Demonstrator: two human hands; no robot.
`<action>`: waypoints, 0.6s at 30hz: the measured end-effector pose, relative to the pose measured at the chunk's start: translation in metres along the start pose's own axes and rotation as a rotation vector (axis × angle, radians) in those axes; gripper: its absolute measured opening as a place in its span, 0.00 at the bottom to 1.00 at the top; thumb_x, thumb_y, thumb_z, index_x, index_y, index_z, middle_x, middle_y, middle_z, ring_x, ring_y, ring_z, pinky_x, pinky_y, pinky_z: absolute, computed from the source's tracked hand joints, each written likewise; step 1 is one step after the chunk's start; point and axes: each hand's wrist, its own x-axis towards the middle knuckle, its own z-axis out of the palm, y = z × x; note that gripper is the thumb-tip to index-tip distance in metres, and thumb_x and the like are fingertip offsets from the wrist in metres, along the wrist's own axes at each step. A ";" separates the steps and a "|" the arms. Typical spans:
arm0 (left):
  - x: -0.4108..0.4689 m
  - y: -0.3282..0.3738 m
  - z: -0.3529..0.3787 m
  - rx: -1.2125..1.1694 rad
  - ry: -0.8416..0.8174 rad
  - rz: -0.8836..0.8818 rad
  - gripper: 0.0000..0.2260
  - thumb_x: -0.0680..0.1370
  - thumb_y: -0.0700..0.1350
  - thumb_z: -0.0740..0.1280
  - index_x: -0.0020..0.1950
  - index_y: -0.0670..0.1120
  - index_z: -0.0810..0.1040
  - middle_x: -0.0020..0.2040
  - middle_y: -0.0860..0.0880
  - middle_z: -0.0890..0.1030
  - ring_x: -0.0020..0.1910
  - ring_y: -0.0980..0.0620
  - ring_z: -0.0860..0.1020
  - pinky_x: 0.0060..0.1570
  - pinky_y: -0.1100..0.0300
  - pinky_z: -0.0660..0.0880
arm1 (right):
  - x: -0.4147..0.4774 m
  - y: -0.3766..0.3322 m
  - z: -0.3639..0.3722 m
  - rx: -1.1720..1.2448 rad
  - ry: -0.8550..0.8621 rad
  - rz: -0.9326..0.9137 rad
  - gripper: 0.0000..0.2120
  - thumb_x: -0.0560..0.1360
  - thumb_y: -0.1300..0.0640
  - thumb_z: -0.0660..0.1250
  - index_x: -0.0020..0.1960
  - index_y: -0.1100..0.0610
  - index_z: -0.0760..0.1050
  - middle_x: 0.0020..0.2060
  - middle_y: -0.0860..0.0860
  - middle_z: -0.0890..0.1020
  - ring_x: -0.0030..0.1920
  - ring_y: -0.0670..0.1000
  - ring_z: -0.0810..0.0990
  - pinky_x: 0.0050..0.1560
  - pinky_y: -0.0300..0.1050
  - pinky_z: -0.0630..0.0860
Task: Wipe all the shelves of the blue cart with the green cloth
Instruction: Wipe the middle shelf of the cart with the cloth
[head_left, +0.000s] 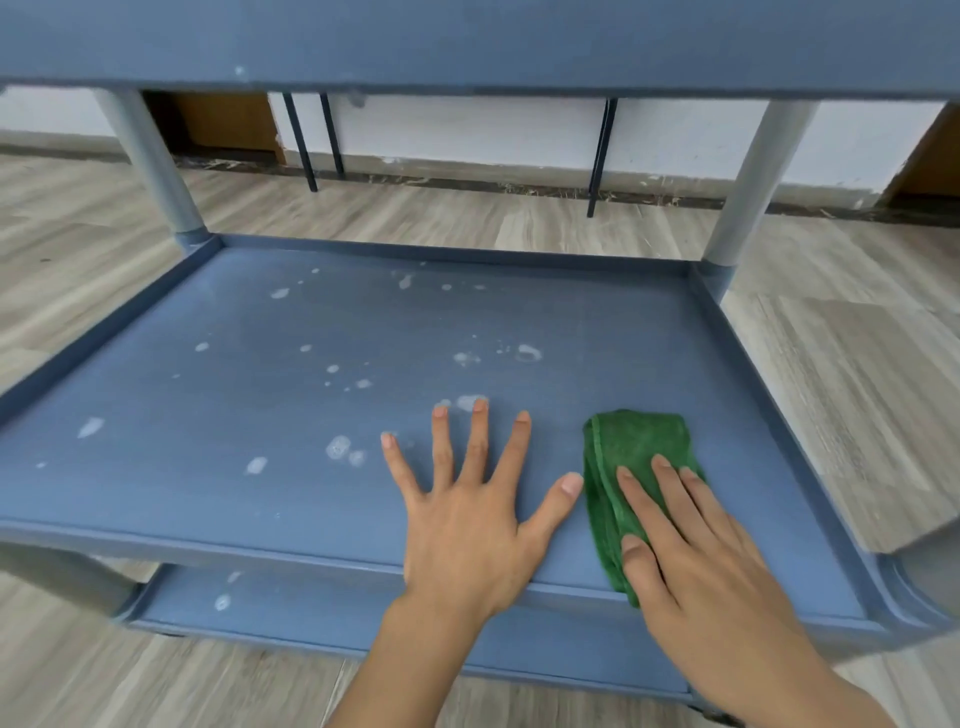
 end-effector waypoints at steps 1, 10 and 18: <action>0.000 -0.002 -0.001 0.009 -0.002 -0.005 0.36 0.77 0.76 0.39 0.82 0.63 0.53 0.84 0.51 0.50 0.82 0.43 0.38 0.71 0.29 0.29 | 0.004 -0.001 -0.001 -0.014 -0.001 0.007 0.29 0.77 0.40 0.34 0.77 0.39 0.32 0.79 0.43 0.35 0.78 0.46 0.35 0.76 0.45 0.44; 0.002 -0.022 -0.003 0.033 0.003 -0.061 0.37 0.74 0.78 0.34 0.81 0.66 0.42 0.84 0.50 0.42 0.80 0.42 0.32 0.70 0.29 0.27 | 0.154 0.000 0.001 0.026 -0.040 0.050 0.30 0.80 0.40 0.44 0.80 0.43 0.39 0.80 0.50 0.42 0.79 0.53 0.38 0.77 0.54 0.40; 0.002 -0.020 -0.007 0.033 -0.067 -0.058 0.36 0.78 0.75 0.44 0.81 0.59 0.60 0.82 0.46 0.58 0.82 0.37 0.49 0.72 0.25 0.42 | 0.315 -0.015 -0.014 0.091 -0.035 0.115 0.32 0.78 0.40 0.44 0.80 0.46 0.44 0.80 0.54 0.44 0.79 0.57 0.39 0.78 0.58 0.43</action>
